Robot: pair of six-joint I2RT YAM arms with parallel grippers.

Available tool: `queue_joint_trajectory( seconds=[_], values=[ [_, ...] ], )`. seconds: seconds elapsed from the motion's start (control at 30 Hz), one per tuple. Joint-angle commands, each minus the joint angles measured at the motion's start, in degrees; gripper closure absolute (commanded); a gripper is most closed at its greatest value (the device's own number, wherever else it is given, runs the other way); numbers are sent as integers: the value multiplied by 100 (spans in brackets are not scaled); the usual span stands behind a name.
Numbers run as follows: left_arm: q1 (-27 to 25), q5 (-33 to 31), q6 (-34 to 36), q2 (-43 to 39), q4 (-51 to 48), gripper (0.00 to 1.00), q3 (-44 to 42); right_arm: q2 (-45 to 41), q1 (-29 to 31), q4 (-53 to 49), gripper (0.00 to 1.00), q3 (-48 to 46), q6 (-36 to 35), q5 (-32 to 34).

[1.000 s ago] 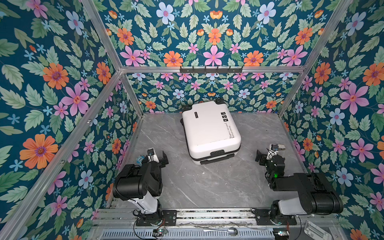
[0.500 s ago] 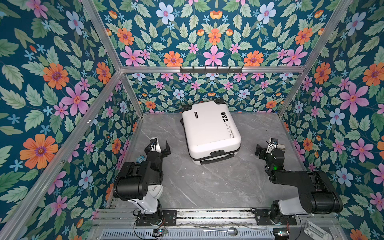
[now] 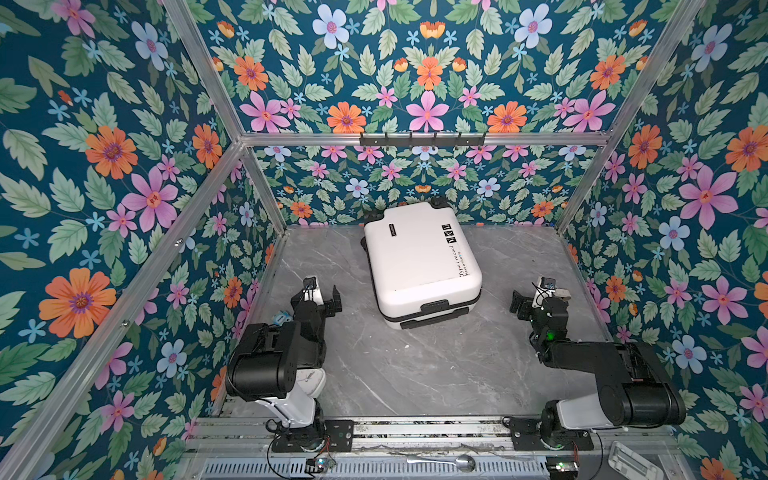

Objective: Pack the luggage

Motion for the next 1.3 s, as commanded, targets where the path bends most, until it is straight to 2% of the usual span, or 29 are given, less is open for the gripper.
queue_joint_trajectory(
  seconds=[0.0, 0.33, 0.43, 0.5, 0.57, 0.67, 0.83, 0.87, 0.93, 0.97, 1.27],
  values=[
    [-3, 16, 30, -16, 134, 0, -19, 8, 0, 71, 1, 28, 39, 65],
    [5, 47, -1, -23, 143, 0, -32, 3, 1, 72, 1, 26, 45, 53],
    [21, -519, -259, -63, 1087, 0, -569, -33, 1, 301, 1, -141, 90, 175],
    [76, -803, -526, 135, 2587, 0, -1325, -86, 4, 1174, 1, -624, 180, 351],
    [207, -637, -599, 34, 2489, 0, -1338, 12, -13, 1971, 1, -963, 192, 357],
    [225, -496, -570, 110, 2604, 0, -1343, -43, -12, 1790, 1, -891, 183, 323],
    [225, -574, -512, 177, 2364, 0, -1082, -38, -10, 814, 1, -352, 220, 416],
    [225, -485, -490, 51, 1740, 0, -835, -12, -11, 105, 1, -16, 236, 472],
    [173, -61, -238, -74, 65, 0, -64, 30, 1, 274, 1, -63, 224, 451],
    [33, 44, -12, -25, -15, 0, 32, 34, 10, 290, 1, -61, 180, 449],
    [14, 36, 3, -12, 113, 0, -5, 28, 107, 123, 1, 6, 78, 512]
  ],
)
